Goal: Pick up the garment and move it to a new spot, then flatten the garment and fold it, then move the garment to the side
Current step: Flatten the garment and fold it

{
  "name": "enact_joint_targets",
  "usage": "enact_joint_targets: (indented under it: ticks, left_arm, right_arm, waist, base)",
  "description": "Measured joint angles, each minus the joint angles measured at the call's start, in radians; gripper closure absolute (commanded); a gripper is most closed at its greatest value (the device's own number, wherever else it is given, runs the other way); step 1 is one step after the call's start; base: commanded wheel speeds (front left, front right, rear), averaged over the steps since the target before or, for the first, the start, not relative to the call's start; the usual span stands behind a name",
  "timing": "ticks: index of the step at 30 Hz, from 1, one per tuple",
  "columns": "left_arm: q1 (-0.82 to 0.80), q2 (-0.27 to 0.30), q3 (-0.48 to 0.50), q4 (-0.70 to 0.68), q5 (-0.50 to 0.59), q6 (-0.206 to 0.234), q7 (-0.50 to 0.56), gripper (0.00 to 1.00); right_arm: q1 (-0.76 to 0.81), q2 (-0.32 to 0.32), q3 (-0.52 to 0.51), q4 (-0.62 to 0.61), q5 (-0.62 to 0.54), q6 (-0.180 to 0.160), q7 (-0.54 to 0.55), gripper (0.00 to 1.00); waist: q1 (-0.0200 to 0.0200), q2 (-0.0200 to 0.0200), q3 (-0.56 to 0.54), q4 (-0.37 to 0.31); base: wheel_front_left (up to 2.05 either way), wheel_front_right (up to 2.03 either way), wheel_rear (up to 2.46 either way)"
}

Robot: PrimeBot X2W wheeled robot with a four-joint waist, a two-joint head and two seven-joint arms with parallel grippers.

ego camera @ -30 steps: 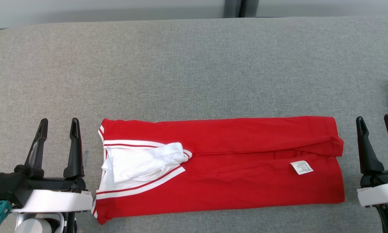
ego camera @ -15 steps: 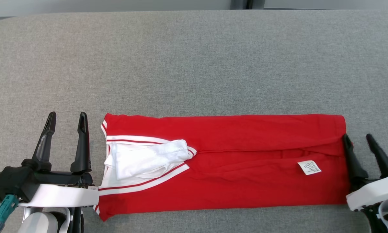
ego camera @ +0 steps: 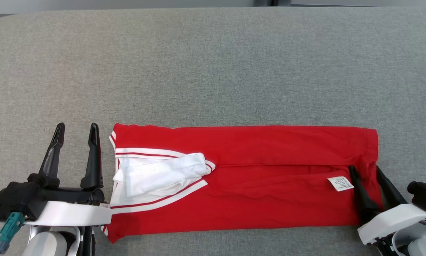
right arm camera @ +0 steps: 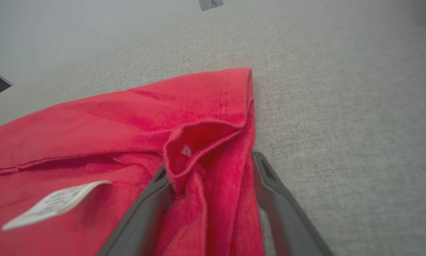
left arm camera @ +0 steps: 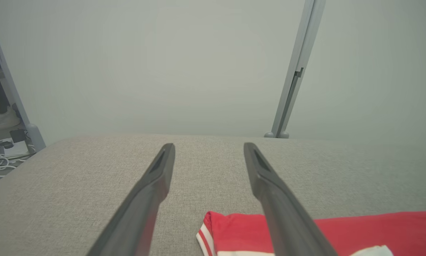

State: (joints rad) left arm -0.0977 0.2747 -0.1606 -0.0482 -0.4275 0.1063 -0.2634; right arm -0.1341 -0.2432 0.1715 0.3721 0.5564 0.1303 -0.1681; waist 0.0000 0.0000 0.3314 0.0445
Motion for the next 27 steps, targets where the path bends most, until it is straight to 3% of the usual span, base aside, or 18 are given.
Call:
enact_joint_targets:
  ticks: [1,2,4,5,11,23,27]
  left_arm:
    - [-0.001,-0.001,0.001,0.001,0.002,0.000,0.000,0.00]
    - [-0.003,-0.001,0.001,0.002,0.004,-0.001,0.000,0.00]
    - [-0.010,-0.002,0.001,0.004,0.004,-0.001,0.000,0.00]
    - [-0.010,-0.001,0.001,0.005,0.005,-0.003,0.000,0.00]
    - [-0.010,0.000,0.005,0.007,0.006,-0.004,0.000,0.00]
    - [-0.006,-0.003,0.013,0.005,0.011,-0.002,0.000,0.00]
    - [-0.005,-0.003,0.013,0.007,0.012,-0.002,0.000,0.00]
  right_arm:
    - [-0.001,0.000,0.007,0.002,0.004,0.000,0.000,0.00]
    - [-0.003,-0.001,0.016,0.005,0.009,0.000,0.000,0.18]
    - [-0.011,-0.008,0.036,0.015,0.019,-0.001,0.006,0.93]
    - [-0.014,-0.012,0.040,0.019,0.023,-0.001,0.012,1.00]
    - [-0.021,-0.025,0.043,0.031,0.043,0.007,0.012,1.00]
    - [0.019,-0.172,-0.161,0.035,0.058,0.003,-0.006,1.00]
    - [0.028,-0.183,-0.175,0.014,0.058,0.001,0.006,1.00]
  waist:
    - [0.0000,0.0000,0.001,-0.001]
    - [0.0000,0.0000,0.001,-0.002]
    - [0.0000,0.0000,0.001,-0.003]
    - [0.0000,0.0000,0.001,-0.004]
    - [0.0000,0.0000,-0.001,-0.008]
    - [0.0000,0.0000,-0.017,-0.031]
    - [0.0000,0.0000,-0.025,-0.033]
  base:
    - [0.00,0.00,0.00]
    - [0.00,0.00,0.00]
    - [0.00,0.00,0.00]
    - [0.00,0.00,0.00]
    - [0.00,0.00,0.00]
    - [0.00,0.00,0.00]
    - [0.00,0.00,0.00]
